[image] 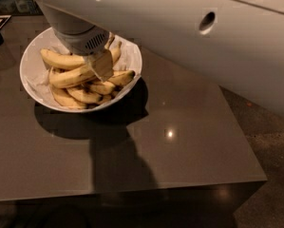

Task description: Pick banana from white bowl

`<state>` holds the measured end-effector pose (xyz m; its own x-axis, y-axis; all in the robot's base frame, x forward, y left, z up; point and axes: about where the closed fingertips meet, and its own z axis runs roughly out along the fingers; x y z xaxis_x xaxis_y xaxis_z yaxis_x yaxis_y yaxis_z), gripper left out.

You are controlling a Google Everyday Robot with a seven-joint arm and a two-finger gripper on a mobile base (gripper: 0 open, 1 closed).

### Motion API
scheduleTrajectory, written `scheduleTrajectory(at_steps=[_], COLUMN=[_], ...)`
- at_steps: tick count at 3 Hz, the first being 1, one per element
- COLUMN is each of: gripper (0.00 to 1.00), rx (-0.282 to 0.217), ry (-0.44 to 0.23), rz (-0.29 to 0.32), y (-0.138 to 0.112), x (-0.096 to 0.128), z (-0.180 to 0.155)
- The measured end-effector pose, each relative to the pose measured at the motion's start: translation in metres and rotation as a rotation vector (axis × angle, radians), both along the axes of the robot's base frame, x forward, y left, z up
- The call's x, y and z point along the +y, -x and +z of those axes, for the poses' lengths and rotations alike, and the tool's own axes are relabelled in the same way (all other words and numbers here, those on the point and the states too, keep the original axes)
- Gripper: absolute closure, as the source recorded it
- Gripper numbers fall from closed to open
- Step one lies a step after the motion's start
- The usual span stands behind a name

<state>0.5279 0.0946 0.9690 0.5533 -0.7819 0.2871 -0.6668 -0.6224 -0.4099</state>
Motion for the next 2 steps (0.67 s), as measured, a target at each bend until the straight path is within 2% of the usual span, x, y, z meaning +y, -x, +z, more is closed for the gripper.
scheduleTrajectory(at_steps=[2], gripper=[0.37], rx=[0.022], ry=[0.043], rz=[0.03], y=[-0.011], x=[0.0068], z=[-0.0196])
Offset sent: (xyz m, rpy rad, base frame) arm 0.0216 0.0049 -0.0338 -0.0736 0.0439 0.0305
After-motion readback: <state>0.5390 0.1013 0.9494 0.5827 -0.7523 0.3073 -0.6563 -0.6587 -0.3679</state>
